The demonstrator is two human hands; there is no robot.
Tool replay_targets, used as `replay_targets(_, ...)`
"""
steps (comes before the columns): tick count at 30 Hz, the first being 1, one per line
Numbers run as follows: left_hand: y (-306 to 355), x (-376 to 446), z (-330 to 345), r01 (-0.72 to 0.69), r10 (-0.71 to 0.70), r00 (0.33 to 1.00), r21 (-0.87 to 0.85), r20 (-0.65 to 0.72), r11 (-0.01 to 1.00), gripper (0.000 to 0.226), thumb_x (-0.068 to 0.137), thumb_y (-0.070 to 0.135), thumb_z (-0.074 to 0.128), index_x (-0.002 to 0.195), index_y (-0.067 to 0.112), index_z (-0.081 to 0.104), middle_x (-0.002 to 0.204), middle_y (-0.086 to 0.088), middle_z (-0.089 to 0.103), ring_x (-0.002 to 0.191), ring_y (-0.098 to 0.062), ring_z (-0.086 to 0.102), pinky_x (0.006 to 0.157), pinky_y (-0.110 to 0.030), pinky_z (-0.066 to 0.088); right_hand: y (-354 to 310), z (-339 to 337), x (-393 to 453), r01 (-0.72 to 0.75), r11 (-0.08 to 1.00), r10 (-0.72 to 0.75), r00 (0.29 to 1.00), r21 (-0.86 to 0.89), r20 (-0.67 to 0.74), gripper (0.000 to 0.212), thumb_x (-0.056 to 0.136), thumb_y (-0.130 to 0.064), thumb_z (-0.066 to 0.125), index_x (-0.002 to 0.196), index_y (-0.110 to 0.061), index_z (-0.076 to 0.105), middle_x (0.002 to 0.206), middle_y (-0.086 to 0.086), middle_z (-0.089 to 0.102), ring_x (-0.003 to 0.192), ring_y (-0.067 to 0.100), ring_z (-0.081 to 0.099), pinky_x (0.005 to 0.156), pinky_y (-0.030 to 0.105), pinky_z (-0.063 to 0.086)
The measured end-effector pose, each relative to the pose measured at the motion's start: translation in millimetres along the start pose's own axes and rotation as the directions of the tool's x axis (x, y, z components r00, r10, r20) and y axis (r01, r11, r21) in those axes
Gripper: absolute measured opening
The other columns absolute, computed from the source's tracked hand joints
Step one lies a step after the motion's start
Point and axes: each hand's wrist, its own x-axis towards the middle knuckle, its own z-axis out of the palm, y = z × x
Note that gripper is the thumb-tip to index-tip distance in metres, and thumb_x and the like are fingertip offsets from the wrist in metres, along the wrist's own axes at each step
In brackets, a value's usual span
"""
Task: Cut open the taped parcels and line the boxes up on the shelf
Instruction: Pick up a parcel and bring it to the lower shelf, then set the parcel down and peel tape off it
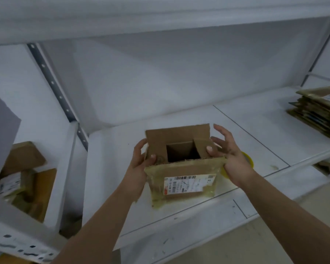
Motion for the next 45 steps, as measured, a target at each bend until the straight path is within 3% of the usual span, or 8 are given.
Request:
replay_targets(5,0.8,2.3,2.8,-0.085,0.086,0.994,0.011,-0.07,0.996,0.04,0.093,0.01,0.055,0.132,0.018,0.046,0.125,-0.023,0.059,0.089,-0.025,0.069,0.065,-0.033,0.057,5.4,6.4,-4.1,0.067,0.998,-0.064,0.991,0.018,-0.116,0.023,0.074,-0.036,0.071,0.092,-0.024,0.062,0.088,-0.003,0.07,0.08,0.016,0.065,0.064,0.025,0.053)
replay_targets(11,10.0,2.0,6.4,-0.11,0.114,0.991,0.061,-0.068,0.992,0.024,0.097,-0.006,0.045,0.11,0.013,0.052,0.108,-0.018,0.057,0.077,-0.024,0.061,0.065,-0.032,0.052,-2.5,18.8,0.2,-0.054,0.997,0.062,0.984,0.051,-0.167,0.062,0.064,-0.075,0.063,0.1,-0.025,0.057,0.105,0.006,0.065,0.101,0.026,0.064,0.092,0.045,0.051)
replay_targets(17,11.0,1.4,7.4,-0.075,0.079,0.996,0.106,-0.035,0.992,0.034,0.089,-0.014,0.042,0.096,0.01,0.065,0.101,-0.007,0.07,0.091,-0.028,0.066,0.07,-0.034,0.057,-9.7,11.3,3.6,-0.161,0.984,0.168,0.981,0.075,-0.097,0.024,0.086,-0.015,0.069,0.105,-0.024,0.056,0.106,0.019,0.062,0.073,0.025,0.064,0.065,0.034,0.052)
replay_targets(25,25.8,-15.0,-4.7,-0.154,0.108,0.985,0.396,0.135,0.905,0.073,0.078,0.083,0.042,0.132,0.035,0.055,0.138,0.002,0.055,0.132,-0.021,0.048,0.107,-0.049,0.038,-13.1,9.3,5.9,-0.168,0.984,0.171,0.984,0.061,-0.056,0.019,0.092,-0.007,0.062,0.105,-0.02,0.064,0.105,0.017,0.059,0.077,0.026,0.061,0.065,0.034,0.051)
replay_targets(29,29.2,-13.5,9.2,-0.102,0.125,0.992,0.486,-0.014,0.868,0.038,0.083,0.057,0.065,0.114,0.035,0.065,0.126,0.014,0.059,0.124,-0.011,0.053,0.099,-0.023,0.046,-14.9,10.7,7.2,-0.203,0.979,0.205,0.975,0.028,-0.089,0.021,0.096,-0.009,0.057,0.106,-0.023,0.068,0.103,0.01,0.068,0.083,0.025,0.063,0.073,0.037,0.05)
replay_targets(33,30.0,-9.9,19.4,-0.092,0.147,0.987,0.524,-0.065,0.847,0.026,0.091,0.016,0.067,0.114,0.025,0.06,0.119,0.002,0.062,0.115,-0.016,0.057,0.091,-0.031,0.053,-15.9,4.9,4.1,-0.241,0.968,0.242,0.97,0.074,-0.003,0.038,0.094,-0.052,0.049,0.107,-0.02,0.064,0.1,0.011,0.061,0.088,0.028,0.056,0.081,0.04,0.043)
replay_targets(39,42.9,-5.5,22.1,-0.054,0.188,0.979,0.795,-0.077,0.604,0.019,0.087,0.02,0.071,0.099,0.034,0.066,0.117,0.024,0.049,0.117,0.0,0.044,0.084,0.006,0.026,-15.8,-3.5,5.9,-0.21,0.973,0.214,0.976,-0.095,0.04,0.016,0.092,-0.021,0.064,0.105,-0.029,0.066,0.102,0.009,0.068,0.088,0.021,0.068,0.077,0.035,0.052)
replay_targets(45,57.7,5.1,41.3,-0.019,0.177,0.984,0.956,-0.034,0.294,0.033,0.099,0.043,0.045,0.127,0.031,0.056,0.16,0.003,0.024,0.144,-0.018,0.027,0.12,-0.043,0.014,-23.2,-4.1,8.0,-0.212,0.969,0.225,0.97,-0.128,0.094,0.02,0.094,-0.014,0.062,0.112,-0.023,0.059,0.096,0.007,0.065,0.078,0.017,0.064,0.064,0.023,0.05)
